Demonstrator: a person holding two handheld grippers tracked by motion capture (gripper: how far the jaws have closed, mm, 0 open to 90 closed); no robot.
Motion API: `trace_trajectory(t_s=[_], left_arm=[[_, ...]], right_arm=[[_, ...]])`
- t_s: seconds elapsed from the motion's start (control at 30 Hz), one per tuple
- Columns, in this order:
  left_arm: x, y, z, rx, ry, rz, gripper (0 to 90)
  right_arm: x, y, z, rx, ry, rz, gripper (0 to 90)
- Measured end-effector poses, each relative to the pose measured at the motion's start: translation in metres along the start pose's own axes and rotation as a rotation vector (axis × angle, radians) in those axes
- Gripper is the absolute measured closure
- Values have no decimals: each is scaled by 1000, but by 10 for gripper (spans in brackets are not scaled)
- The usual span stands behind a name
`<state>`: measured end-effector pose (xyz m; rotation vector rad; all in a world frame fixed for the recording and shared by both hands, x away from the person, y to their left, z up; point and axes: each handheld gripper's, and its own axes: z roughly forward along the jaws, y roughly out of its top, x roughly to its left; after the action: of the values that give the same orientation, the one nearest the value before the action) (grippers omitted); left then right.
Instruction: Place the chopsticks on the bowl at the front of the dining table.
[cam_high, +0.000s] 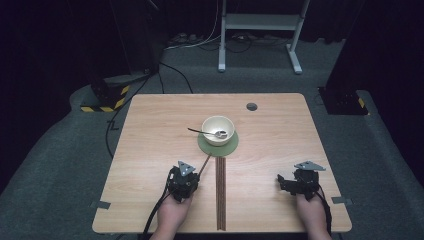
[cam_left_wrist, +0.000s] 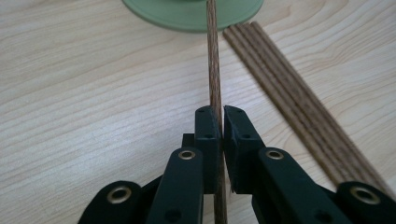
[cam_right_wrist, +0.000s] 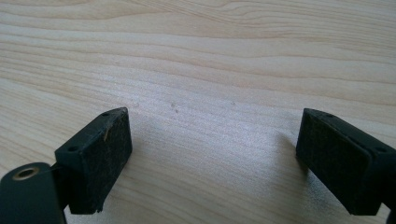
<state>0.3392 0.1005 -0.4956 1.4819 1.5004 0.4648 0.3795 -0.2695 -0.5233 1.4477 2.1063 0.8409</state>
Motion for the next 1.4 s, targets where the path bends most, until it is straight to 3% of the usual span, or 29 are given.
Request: trace_trajectory(t_s=[0.23,0.37,0.6,1.0,1.13,1.17,1.4], left_arm=[[-7,19,-9,-50,-28,-26,840],[-12,30,-10,-75,-31,-7,840],[-17,47,-7,-120,-33,-19,840],[-25,79,13,-141,-49,-40,840],[-29,86,22,-138,-45,-50,841],[-31,91,29,-145,-37,-70,840],[-35,101,49,-142,-11,-63,840]], right_arm=[[0,0,0,0,0,0,104],[0,0,0,0,0,1,104],[0,0,0,0,0,0,104],[0,0,0,0,0,0,104],[0,0,0,0,0,0,104],[0,0,0,0,0,0,104],[0,0,0,0,0,-1,104]])
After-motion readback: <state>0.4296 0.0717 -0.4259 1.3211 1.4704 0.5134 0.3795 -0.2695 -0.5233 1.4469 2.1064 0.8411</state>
